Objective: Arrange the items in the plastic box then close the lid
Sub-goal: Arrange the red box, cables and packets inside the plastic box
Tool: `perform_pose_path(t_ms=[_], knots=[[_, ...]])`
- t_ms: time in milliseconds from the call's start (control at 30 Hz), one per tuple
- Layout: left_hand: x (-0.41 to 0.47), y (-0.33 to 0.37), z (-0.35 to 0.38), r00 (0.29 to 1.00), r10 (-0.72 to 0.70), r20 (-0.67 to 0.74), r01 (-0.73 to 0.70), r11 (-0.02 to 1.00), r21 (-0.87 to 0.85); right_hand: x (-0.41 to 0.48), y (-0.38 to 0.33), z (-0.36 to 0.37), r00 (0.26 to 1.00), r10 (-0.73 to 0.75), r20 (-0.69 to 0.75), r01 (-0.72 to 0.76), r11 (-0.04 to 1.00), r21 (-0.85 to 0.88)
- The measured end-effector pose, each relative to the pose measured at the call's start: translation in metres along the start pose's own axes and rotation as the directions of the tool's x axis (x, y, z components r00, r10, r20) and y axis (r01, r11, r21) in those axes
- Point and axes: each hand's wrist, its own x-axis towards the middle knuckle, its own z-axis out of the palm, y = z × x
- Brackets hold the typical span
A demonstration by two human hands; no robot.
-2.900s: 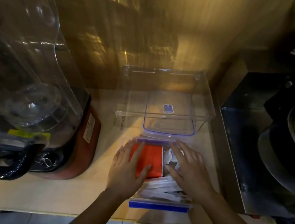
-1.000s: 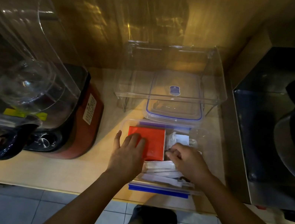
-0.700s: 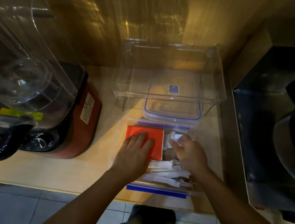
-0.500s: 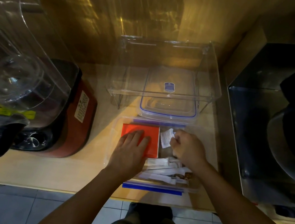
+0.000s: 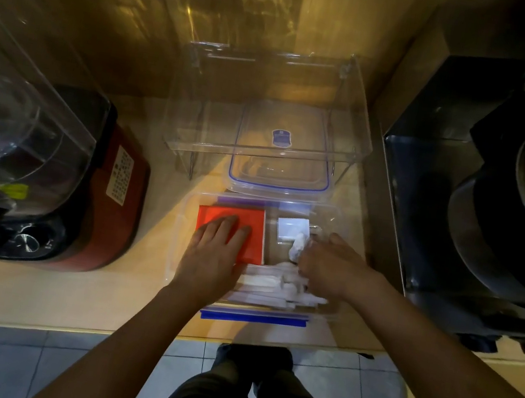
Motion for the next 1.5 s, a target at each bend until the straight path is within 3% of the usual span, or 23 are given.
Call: perform_pose_path(t_ms=[100, 200, 267, 333, 467, 667, 800, 900, 1000, 1033, 1167, 1333, 1500], knots=[[-0.002, -0.003, -0.002, 1.000, 0.006, 0.022, -0.005, 1.000, -0.025, 0.000, 0.002, -0.002, 0.999, 0.015, 0.036, -0.023, 0.975, 0.222], [-0.005, -0.004, -0.007, 0.999, 0.033, 0.026, -0.031, 0.998, -0.051, 0.001, 0.005, -0.009, 0.995, 0.037, -0.097, -0.001, 0.938, 0.348], [-0.008, -0.004, -0.010, 0.992, 0.118, -0.036, -0.120, 0.990, -0.078, 0.004, 0.000, -0.012, 0.990, 0.023, -0.138, 0.038, 0.906, 0.421], [-0.013, -0.003, -0.013, 0.977, 0.194, -0.088, -0.203, 0.973, -0.108, 0.009, -0.007, -0.011, 0.994, -0.003, -0.110, 0.054, 0.886, 0.461], [-0.022, -0.004, -0.010, 0.971, 0.237, -0.037, -0.239, 0.950, -0.201, 0.015, -0.017, -0.001, 0.996, -0.032, -0.083, 0.066, 0.891, 0.450], [-0.025, -0.004, -0.003, 0.991, 0.132, 0.033, -0.118, 0.956, -0.269, 0.019, -0.029, 0.008, 0.997, 0.022, -0.074, 0.020, 0.857, 0.515], [-0.025, -0.003, -0.003, 0.980, 0.102, 0.171, -0.042, 0.945, -0.323, 0.019, -0.030, 0.002, 1.000, -0.001, -0.003, 0.002, 0.786, 0.618], [-0.016, -0.003, -0.006, 0.923, 0.151, 0.354, -0.002, 0.922, -0.387, 0.017, -0.031, -0.002, 0.995, -0.101, 0.029, 0.050, 0.699, 0.713], [-0.011, -0.005, -0.009, 0.890, 0.199, 0.409, -0.007, 0.905, -0.426, 0.015, -0.028, -0.004, 0.998, -0.062, 0.033, 0.010, 0.590, 0.808], [-0.011, -0.005, -0.010, 0.890, 0.203, 0.408, -0.008, 0.902, -0.431, 0.015, -0.026, -0.003, 0.999, -0.036, 0.012, 0.012, 0.609, 0.793], [-0.010, -0.007, -0.008, 0.906, 0.117, 0.406, 0.075, 0.902, -0.426, 0.018, -0.017, 0.001, 0.997, 0.070, -0.027, -0.046, 0.849, 0.526], [-0.011, -0.007, -0.008, 0.896, 0.161, 0.414, 0.047, 0.892, -0.450, 0.021, -0.013, 0.001, 0.994, -0.052, 0.098, 0.005, 0.903, 0.431], [-0.009, -0.003, -0.011, 0.885, 0.047, 0.463, 0.125, 0.934, -0.335, 0.025, -0.018, 0.013, 1.000, 0.013, -0.024, -0.006, 0.963, 0.268]])
